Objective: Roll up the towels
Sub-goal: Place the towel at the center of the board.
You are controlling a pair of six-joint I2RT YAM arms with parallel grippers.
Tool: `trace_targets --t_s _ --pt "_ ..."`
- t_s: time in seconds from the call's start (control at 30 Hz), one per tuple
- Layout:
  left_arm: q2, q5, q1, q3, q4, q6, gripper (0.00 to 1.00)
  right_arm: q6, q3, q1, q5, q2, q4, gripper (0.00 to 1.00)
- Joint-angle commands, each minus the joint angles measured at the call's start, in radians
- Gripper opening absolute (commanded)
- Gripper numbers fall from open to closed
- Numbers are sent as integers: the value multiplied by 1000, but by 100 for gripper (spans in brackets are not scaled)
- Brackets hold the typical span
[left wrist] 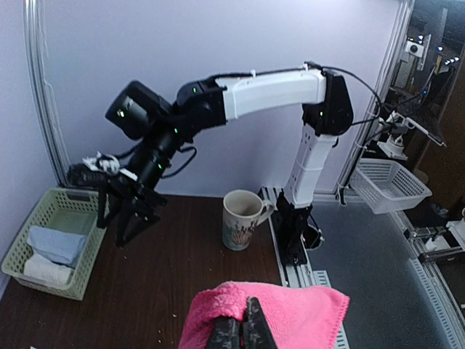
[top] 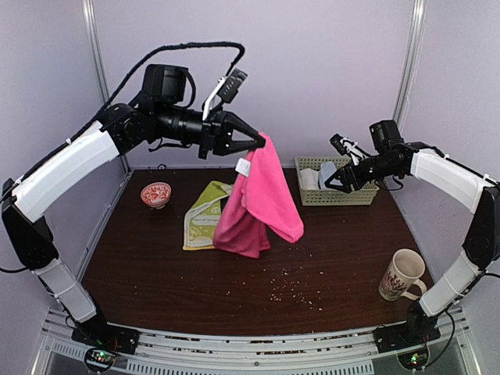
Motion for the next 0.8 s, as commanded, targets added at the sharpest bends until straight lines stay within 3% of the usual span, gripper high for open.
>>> trace_targets --t_s 0.0,0.03,0.07,0.1,0.17,0.27,0.47,0.57,0.77 --pt "-19 -39 -21 -17 -153 134 0 17 20 1 -45 7 47 64" --pt "-19 -74 -20 -31 -168 156 0 18 20 0 -57 13 49 63" --pt "-14 -108 -20 -48 -186 180 25 18 20 1 -67 20 50 63" --pt "-4 -148 -21 -60 -214 212 39 19 21 0 -74 25 49 63" --pt "17 -269 -15 -98 -247 246 48 16 21 3 -82 30 44 63" --pt "25 -416 18 -219 -191 228 54 -12 5 11 -81 23 23 63" --pt "55 -537 139 -420 -66 59 55 -151 -81 143 3 14 -60 62" --pt "135 -619 212 -432 -91 -43 41 -204 -116 235 49 46 -98 63" --pt "308 -697 228 -429 -128 -96 20 -232 -167 381 142 108 -65 65"
